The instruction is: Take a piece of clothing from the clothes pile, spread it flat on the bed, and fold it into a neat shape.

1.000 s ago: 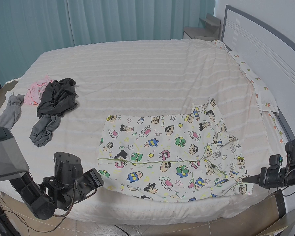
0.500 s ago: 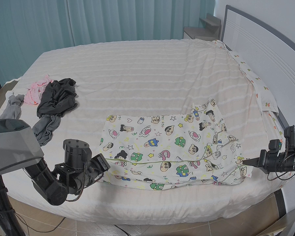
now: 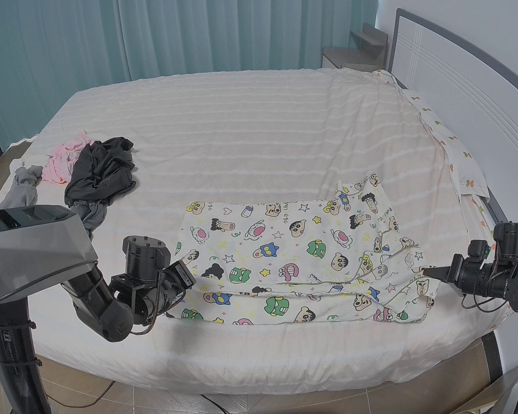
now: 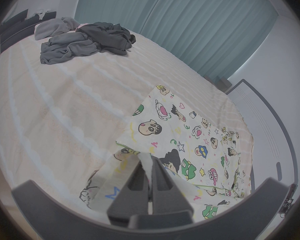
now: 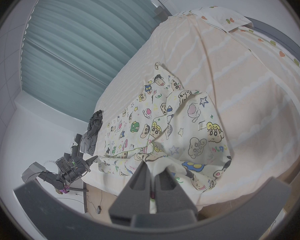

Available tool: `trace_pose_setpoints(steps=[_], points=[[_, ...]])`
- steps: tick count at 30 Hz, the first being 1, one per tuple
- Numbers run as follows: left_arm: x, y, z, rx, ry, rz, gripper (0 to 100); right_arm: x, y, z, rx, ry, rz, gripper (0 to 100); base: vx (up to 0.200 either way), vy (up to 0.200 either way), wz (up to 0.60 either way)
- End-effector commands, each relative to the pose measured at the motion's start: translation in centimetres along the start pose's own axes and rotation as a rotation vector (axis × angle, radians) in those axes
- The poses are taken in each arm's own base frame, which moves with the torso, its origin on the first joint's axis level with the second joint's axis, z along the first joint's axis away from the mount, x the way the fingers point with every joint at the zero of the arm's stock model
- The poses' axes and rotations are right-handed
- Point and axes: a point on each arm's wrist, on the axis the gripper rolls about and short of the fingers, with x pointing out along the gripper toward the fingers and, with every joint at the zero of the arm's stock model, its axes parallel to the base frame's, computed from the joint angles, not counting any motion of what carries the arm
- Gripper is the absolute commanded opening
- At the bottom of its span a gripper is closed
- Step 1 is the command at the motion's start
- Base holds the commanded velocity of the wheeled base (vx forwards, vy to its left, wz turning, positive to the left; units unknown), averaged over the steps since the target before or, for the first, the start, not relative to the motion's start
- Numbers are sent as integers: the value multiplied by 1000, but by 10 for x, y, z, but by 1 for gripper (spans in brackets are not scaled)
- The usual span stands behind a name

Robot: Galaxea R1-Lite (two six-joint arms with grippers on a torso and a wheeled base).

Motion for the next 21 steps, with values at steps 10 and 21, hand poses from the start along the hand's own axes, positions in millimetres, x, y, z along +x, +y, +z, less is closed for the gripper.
trace_pose_setpoints(steps=[10, 21], points=[[16, -3, -1, -4, -1, -2, 100, 4, -6, -11, 5, -5, 8, 0, 0, 0, 0], [15, 0, 8, -22, -30, 3, 100, 7, -7, -12, 26, -87, 59, 0, 0, 0, 0]])
